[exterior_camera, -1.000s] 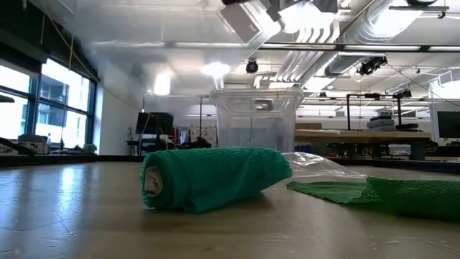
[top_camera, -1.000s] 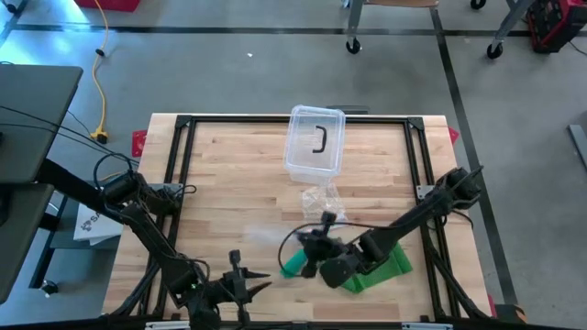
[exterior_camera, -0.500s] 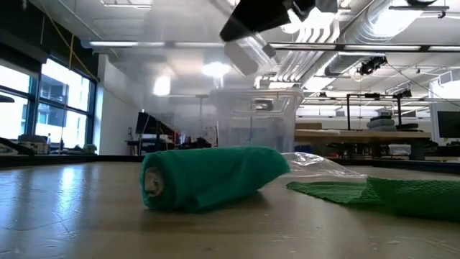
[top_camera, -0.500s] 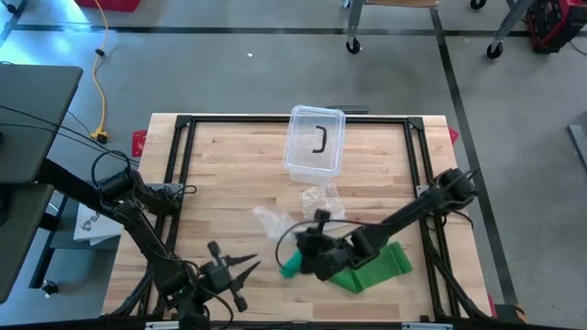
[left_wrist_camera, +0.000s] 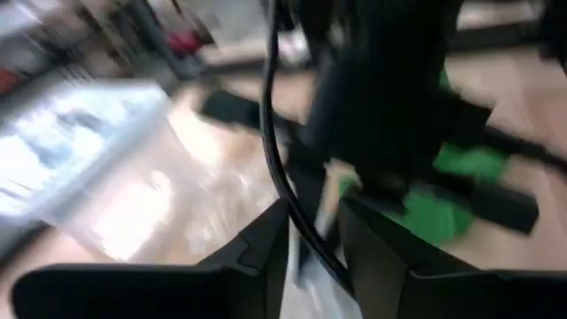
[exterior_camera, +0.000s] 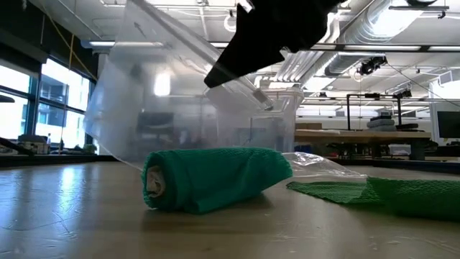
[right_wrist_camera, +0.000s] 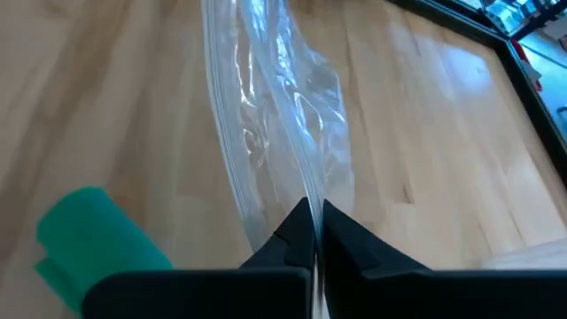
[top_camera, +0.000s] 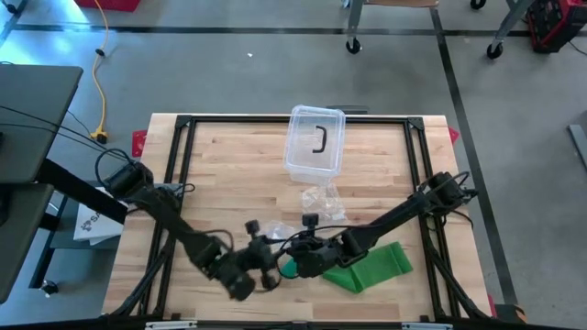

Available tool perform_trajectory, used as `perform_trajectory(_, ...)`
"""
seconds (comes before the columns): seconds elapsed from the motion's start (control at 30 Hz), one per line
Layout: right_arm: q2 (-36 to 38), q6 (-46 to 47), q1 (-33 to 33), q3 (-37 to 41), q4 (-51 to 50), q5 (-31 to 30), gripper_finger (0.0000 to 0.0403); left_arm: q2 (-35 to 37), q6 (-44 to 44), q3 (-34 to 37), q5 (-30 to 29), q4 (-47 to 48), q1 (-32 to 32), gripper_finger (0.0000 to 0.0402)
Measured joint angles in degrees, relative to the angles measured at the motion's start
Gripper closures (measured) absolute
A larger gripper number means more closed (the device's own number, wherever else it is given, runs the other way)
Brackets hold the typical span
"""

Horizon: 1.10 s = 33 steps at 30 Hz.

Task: Roll bandage
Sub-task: Put the blue bandage into the transparent zip bag

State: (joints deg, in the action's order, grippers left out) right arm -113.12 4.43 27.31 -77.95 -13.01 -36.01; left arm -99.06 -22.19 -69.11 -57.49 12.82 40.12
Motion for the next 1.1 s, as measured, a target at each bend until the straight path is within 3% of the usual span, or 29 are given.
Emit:
perform_trajectory(0.1, 0.0, 0.0, -0.1, 0.0, 0.1, -0.6, 0.0403, 0.0, -6.1, 0.0, 5.5, 6.9, -2.5, 0.0282)
perform_trajectory(0.3, 0.0, 1.4, 0.1, 0.0, -1.1, -0.8, 0.0403, 0.0, -7.8, -0.2, 8.0, 11.2, -3.4, 0.0255)
perform_trajectory(0.53, 0.0, 10.0, 0.1, 0.0, -7.1, -3.4, 0.0403, 3.2, -12.6, 0.1, 2.6, 18.8, -0.3, 0.0252)
perform_trajectory(0.77, 0.1, 9.0, 0.0, 0.0, -5.6, -2.9, 0.0403, 4.2, -16.1, 0.1, 1.3, 23.7, 0.2, 0.0252)
perform_trajectory(0.9, 0.2, 7.5, 0.1, 0.0, -3.5, -2.5, 0.0403, 4.2, -16.4, 0.1, 1.5, 22.4, -0.4, 0.0252)
perform_trajectory(1.1, 0.2, 7.1, -0.2, 0.0, -1.7, -1.1, 0.0403, 4.1, -9.3, 0.1, 5.4, 16.4, -1.4, 0.0252)
